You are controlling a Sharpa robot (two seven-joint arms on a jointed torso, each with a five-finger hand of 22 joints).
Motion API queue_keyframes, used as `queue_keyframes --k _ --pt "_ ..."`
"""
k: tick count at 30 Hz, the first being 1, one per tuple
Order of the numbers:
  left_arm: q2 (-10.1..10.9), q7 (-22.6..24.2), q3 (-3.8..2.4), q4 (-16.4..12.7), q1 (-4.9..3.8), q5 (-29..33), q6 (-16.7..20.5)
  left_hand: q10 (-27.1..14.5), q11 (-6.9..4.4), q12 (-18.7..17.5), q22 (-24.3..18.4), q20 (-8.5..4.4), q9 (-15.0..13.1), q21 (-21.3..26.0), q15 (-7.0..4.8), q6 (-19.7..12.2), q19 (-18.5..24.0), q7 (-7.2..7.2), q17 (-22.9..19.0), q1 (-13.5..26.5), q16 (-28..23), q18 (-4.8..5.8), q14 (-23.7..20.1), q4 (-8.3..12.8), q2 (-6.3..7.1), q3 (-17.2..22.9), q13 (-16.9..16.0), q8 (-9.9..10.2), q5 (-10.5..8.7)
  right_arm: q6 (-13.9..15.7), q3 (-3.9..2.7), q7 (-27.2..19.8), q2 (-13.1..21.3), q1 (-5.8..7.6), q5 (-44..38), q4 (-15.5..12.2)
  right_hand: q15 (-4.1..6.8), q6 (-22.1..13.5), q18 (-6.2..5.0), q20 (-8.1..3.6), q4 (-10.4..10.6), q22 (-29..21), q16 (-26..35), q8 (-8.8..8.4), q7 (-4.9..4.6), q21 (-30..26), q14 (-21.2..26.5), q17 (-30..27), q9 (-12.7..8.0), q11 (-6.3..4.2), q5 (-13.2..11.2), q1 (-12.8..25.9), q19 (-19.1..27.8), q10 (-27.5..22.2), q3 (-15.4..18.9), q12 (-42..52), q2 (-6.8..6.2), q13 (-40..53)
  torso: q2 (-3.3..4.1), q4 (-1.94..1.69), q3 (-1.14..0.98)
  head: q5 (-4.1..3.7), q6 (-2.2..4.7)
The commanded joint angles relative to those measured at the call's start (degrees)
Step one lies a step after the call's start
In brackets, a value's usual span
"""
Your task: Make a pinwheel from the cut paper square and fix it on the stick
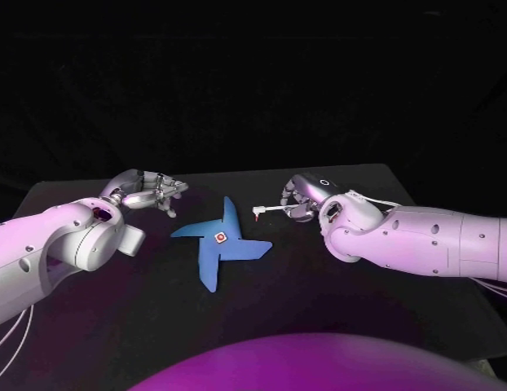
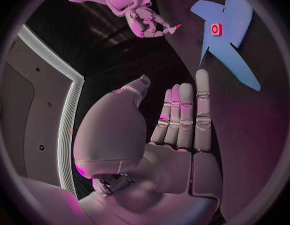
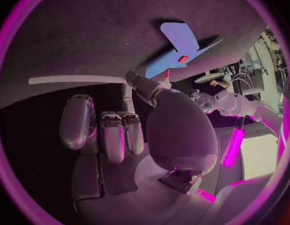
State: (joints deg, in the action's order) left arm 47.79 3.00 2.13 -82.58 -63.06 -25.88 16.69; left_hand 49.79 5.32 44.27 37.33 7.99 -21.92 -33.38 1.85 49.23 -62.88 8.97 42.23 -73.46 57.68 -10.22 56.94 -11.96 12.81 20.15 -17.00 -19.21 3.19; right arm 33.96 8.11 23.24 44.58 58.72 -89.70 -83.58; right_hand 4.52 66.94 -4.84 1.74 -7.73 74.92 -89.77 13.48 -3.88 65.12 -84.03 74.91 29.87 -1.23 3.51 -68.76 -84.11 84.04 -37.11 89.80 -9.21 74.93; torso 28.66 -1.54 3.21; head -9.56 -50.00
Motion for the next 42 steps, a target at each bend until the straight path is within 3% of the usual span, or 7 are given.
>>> queue_keyframes --k 1,7,15,20,25,32,42 --pt "-0.4 -0.6 -0.04 -0.2 -0.04 -5.5 -3.2 0.3 -0.09 0.4 0.1 -0.11 0.1 0.5 -0.01 0.7 -0.5 -0.07 0.1 -0.2 0.3 -0.17 0.4 -0.5 0.48 -1.1 0.1 -0.2 0.25 -5.0 0.00 0.0 -0.6 0.55 1.5 -0.7 0.27 1.5 0.53 -0.32 0.0 9.2 -0.2 -0.02 1.36 -0.2 -6.0 15.1 0.1 -0.44 -0.3 0.4 -0.7 6.0 -0.5 0.2 0.02 15.1 0.02 -0.03 0.00 0.51 0.00" --pt "-1.1 0.6 -0.04 -0.6 -0.03 -16.5 -3.4 0.6 -0.25 0.7 0.2 -0.31 0.3 0.6 -0.19 0.9 -1.0 -0.17 0.2 -1.1 0.7 -0.15 0.8 -1.2 0.89 -2.9 0.1 0.2 -0.05 -7.9 0.01 1.3 -2.3 1.85 4.4 -1.4 0.27 1.4 0.51 -0.32 0.0 9.2 -0.2 -0.05 1.36 -0.3 -6.0 15.1 0.1 -0.44 -0.4 0.5 -0.7 6.0 -0.5 0.2 0.07 15.1 0.00 -0.02 0.06 1.73 0.00" --pt "-2.8 -1.2 0.02 -0.9 -0.03 -24.8 -5.4 -0.6 0.30 0.6 0.2 -0.06 0.8 2.0 0.32 -0.3 -0.6 0.48 0.2 -1.4 0.5 0.03 -0.4 -4.5 0.90 -11.5 0.3 1.9 -0.49 -10.4 0.04 2.4 -5.0 3.10 6.6 -1.2 0.27 1.4 0.49 -0.32 0.0 9.2 -0.2 -0.07 1.36 -0.5 -6.0 15.1 0.1 -0.44 -0.4 0.5 -0.7 6.0 -0.6 0.2 0.11 15.1 0.02 -0.01 0.06 2.74 0.00" --pt "-3.7 -2.4 0.21 -1.1 -0.03 -29.0 -5.8 -1.1 0.49 1.0 0.2 0.18 0.8 3.4 0.61 -0.4 -0.4 0.66 0.3 -3.5 0.5 -0.07 -1.3 -4.7 -3.01 -23.6 0.3 2.5 -0.51 -10.8 0.05 2.7 -6.1 3.28 6.9 -1.2 0.28 1.4 0.48 -0.32 0.0 9.2 -0.2 -0.09 1.36 -0.5 -6.0 15.1 0.1 -0.44 -0.4 0.6 -0.6 6.0 -0.6 0.2 0.15 15.1 0.05 0.05 0.01 3.22 0.00" --pt "-4.6 -4.6 0.44 -1.3 -0.03 -31.9 -6.5 -0.9 0.40 1.4 0.3 0.21 0.6 3.8 0.45 0.2 -0.8 0.53 0.3 -3.0 0.8 -0.05 -1.1 -4.9 -3.99 -28.8 0.2 2.5 -0.46 -10.8 0.05 2.9 -6.8 3.34 7.0 -1.3 0.28 1.3 0.47 -0.32 0.0 9.2 -0.2 -0.11 1.36 -0.6 -6.0 15.1 0.1 -0.44 -0.4 0.6 -0.6 6.0 -0.7 0.2 0.19 15.1 0.04 0.08 0.01 3.68 0.00" --pt "-5.7 -7.6 0.55 -1.2 -0.04 -32.6 -7.2 -0.2 0.12 1.8 0.5 0.04 0.5 3.7 0.19 0.9 -1.4 0.25 0.3 -1.9 1.1 -0.13 -0.4 -5.0 -4.66 -30.0 0.1 2.3 -0.45 -10.4 0.05 3.0 -7.3 3.36 6.8 -1.7 0.28 1.3 0.47 -0.32 0.0 9.2 -0.2 -0.12 1.36 -0.6 -6.0 15.1 0.1 -0.44 -0.4 0.6 -0.6 6.0 -0.7 0.2 0.20 15.1 0.05 0.15 -0.02 4.18 0.00" --pt "-6.5 -10.8 0.66 -1.0 -0.06 -32.5 -10.0 0.8 -0.46 2.6 1.1 -0.38 0.6 3.7 -0.31 3.2 -2.6 -0.41 0.4 -5.2 1.9 -0.17 1.0 -4.7 -8.01 -29.6 -0.2 2.3 0.63 -9.6 0.05 3.1 -7.1 3.35 5.9 -2.6 0.28 1.3 0.48 -0.32 0.0 9.2 -0.2 -0.14 1.36 -0.5 -6.0 15.1 0.1 -0.44 -0.4 0.7 -0.6 6.0 -0.8 0.2 0.25 15.1 0.02 0.14 -0.05 4.21 0.00"
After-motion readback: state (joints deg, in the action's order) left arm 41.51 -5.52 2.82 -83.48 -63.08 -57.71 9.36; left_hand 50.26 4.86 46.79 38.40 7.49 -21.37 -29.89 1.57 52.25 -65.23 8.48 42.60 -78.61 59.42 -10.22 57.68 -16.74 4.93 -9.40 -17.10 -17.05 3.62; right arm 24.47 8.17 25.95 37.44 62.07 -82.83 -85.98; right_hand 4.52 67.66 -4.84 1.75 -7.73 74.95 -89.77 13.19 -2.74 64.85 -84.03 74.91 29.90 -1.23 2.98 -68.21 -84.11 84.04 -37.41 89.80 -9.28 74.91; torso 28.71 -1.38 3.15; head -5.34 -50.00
